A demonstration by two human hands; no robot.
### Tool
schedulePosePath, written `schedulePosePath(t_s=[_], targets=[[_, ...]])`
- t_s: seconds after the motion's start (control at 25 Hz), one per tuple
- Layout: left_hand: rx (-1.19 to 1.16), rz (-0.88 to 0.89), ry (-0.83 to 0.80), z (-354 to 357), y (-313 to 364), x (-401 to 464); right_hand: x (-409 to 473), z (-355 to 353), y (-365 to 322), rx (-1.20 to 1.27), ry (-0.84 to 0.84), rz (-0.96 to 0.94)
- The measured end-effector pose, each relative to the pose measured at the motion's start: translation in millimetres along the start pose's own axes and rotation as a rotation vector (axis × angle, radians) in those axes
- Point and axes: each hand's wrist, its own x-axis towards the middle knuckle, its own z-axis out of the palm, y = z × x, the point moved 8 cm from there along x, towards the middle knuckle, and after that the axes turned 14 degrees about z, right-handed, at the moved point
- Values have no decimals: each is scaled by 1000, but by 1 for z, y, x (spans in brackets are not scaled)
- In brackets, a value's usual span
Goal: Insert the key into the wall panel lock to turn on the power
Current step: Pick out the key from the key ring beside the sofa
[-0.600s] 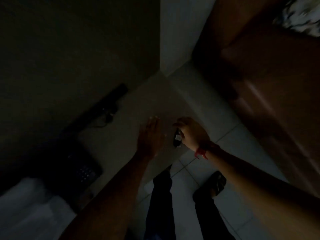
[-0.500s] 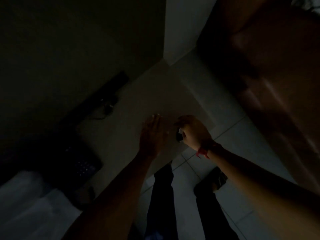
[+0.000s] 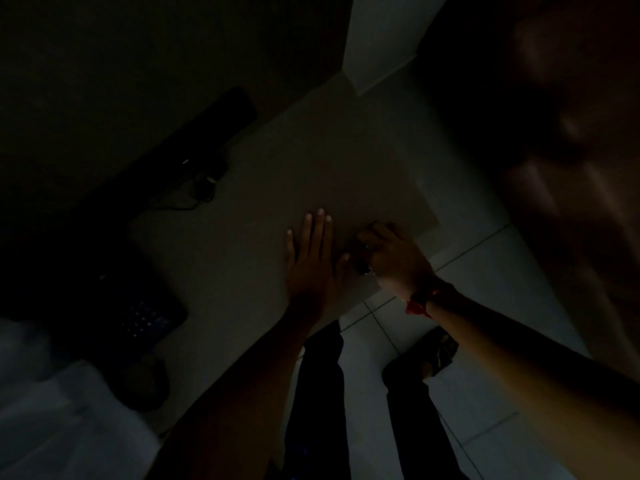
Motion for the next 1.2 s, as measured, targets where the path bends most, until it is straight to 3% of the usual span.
schedulePosePath(t_s=[0.4,0.64,0.76,0.92,1.2], targets=[[13,-5,6,-2,1,-1,-1,3,19,138,-32,173],[-109,-31,-140,-58,13,11,-21,-59,52,468,36,495],[-176,50,-47,-141,34,41,-40,-146,69,543,199,534],[-98,214,93,-273,95,99,-80,-282,111,656,418,596],[-23,512,274,-534,302,166,-234,-562,195,743,834,628]])
